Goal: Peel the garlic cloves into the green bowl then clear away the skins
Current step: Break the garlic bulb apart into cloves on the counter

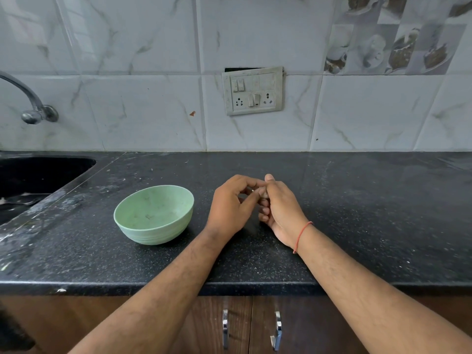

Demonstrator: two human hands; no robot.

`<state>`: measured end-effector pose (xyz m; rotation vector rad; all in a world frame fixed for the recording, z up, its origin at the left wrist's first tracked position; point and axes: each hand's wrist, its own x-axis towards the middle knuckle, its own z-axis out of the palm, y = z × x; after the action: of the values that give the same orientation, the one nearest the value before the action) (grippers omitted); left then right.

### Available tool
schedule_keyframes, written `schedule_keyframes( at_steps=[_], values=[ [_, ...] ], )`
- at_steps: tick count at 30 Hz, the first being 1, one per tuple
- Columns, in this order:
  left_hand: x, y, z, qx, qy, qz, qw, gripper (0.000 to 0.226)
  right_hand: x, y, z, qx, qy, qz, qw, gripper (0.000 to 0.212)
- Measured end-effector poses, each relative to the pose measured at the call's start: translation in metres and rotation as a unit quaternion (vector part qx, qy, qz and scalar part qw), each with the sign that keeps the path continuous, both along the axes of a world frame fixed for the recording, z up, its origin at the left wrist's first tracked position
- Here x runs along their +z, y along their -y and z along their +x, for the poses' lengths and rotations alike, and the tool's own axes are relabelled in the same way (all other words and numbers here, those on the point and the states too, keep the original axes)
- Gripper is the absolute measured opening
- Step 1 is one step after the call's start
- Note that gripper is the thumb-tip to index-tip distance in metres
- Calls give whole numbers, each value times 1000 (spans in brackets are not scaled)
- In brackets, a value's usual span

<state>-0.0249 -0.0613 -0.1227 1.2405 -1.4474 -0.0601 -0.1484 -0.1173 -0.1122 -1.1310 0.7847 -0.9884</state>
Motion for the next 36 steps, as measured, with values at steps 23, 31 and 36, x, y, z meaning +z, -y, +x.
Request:
schedule_keyframes(
  at_steps=[23, 31, 36],
  values=[
    [-11, -5, 18, 58, 155, 147, 975, 47, 5, 5, -16, 79, -44, -27, 996, 45],
    [3, -4, 11, -95, 142, 114, 979, 32, 4, 5, -9, 50, -72, -53, 995, 46],
    [-4, 7, 19, -32, 64, 120, 990, 39, 2, 3, -9, 111, -33, -93, 989, 37]
  ],
)
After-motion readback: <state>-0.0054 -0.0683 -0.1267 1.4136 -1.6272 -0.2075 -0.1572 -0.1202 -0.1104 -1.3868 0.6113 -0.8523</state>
